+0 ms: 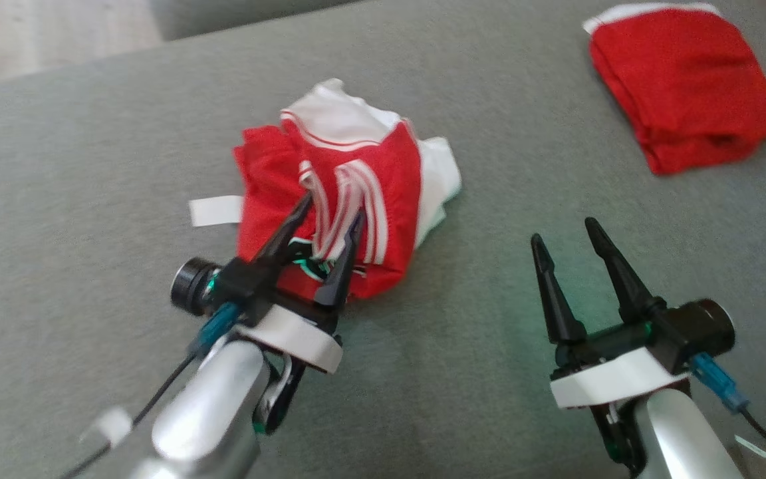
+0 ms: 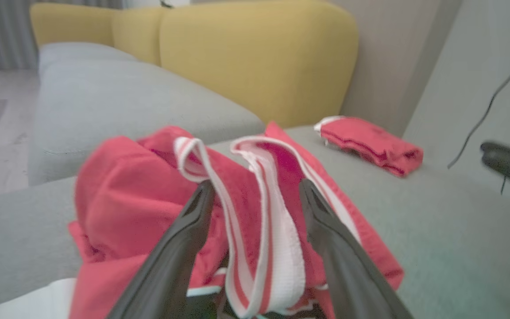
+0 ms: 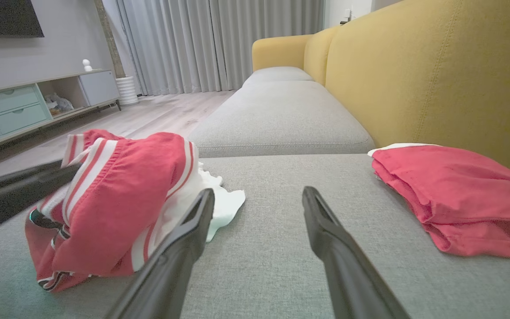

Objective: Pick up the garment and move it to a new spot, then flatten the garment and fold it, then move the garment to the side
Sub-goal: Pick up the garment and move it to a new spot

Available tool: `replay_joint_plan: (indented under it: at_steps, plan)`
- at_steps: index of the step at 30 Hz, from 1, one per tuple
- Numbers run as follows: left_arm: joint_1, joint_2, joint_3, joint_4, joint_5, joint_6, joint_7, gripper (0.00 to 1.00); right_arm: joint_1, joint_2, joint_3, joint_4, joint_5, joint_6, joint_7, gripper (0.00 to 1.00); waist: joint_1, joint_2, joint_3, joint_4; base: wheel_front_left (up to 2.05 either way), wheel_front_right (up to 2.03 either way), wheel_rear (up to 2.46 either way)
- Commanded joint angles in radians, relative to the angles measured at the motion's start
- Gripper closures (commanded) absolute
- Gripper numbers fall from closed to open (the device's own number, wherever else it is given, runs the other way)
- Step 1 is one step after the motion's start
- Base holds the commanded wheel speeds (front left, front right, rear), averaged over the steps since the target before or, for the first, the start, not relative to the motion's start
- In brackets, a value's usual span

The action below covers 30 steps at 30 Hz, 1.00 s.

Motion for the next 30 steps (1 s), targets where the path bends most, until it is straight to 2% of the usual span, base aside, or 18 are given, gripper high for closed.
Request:
replay_joint_plan:
  at_steps: [1, 6, 12, 15, 21, 25, 30]
  plan:
    - [0.048, -0.006, 0.098, -0.084, 0.014, 0.019, -0.010, 0.00, 0.000, 0.005, 0.009, -0.020, 0.003, -0.001, 0.000, 0.00, 0.0000, -0.0001, -0.056, 0.065, 0.00, 0.00, 0.00]
    - [0.234, -0.051, 0.305, -0.234, 0.086, 0.035, -0.010, 0.00, 0.047, 0.005, -0.017, 0.001, 0.007, -0.001, 0.000, 0.00, 0.0000, -0.0001, -0.151, 0.159, 0.00, 0.00, 0.00]
    - [0.442, -0.093, 0.480, -0.339, 0.185, 0.035, -0.011, 0.00, 0.102, 0.005, -0.049, 0.019, 0.036, -0.001, 0.000, 0.00, 0.0000, -0.0001, -0.237, 0.229, 0.00, 0.00, 0.00]
    - [0.494, -0.104, 0.519, -0.372, 0.213, 0.031, -0.011, 0.00, 0.115, 0.005, -0.057, 0.020, 0.046, -0.001, 0.000, 0.00, 0.0000, -0.0001, -0.253, 0.245, 0.00, 0.00, 0.00]
    - [0.617, -0.125, 0.579, -0.434, 0.254, -0.017, -0.011, 0.00, 0.156, 0.005, -0.061, 0.018, 0.062, -0.001, 0.000, 0.00, 0.0000, -0.0001, -0.284, 0.276, 0.00, 0.00, 0.00]
    - [0.647, -0.129, 0.587, -0.426, 0.302, -0.022, -0.011, 0.00, 0.178, 0.005, -0.058, 0.015, 0.065, -0.001, 0.000, 0.00, 0.0000, -0.0001, -0.293, 0.287, 0.00, 0.00, 0.00]
    - [0.655, -0.130, 0.596, -0.414, 0.340, -0.007, -0.011, 0.00, 0.191, 0.005, -0.058, 0.019, 0.073, -0.001, 0.000, 0.00, 0.0000, -0.0001, -0.297, 0.288, 0.00, 0.00, 0.00]
